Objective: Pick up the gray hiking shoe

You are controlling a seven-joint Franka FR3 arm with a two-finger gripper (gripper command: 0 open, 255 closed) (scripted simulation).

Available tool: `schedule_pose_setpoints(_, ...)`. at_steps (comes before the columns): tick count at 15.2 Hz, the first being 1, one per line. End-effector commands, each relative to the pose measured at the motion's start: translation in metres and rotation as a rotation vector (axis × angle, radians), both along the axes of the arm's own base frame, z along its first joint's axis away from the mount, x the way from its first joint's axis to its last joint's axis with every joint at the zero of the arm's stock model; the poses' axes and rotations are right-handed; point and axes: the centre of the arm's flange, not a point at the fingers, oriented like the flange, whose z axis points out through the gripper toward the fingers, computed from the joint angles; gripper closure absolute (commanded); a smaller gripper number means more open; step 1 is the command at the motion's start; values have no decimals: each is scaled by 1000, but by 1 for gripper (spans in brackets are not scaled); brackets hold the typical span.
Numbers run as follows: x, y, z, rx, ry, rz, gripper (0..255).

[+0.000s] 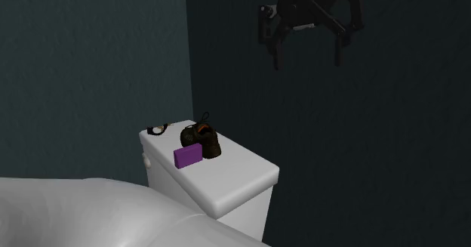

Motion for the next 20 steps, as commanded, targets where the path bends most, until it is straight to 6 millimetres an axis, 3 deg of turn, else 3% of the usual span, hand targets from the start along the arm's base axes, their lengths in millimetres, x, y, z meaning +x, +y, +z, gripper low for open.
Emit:
schedule_pose_setpoints(1, 0, 0, 0, 0, 0, 0, 0)
schedule_pose_setpoints(20, 84, 201, -98, 96, 19, -61, 0)
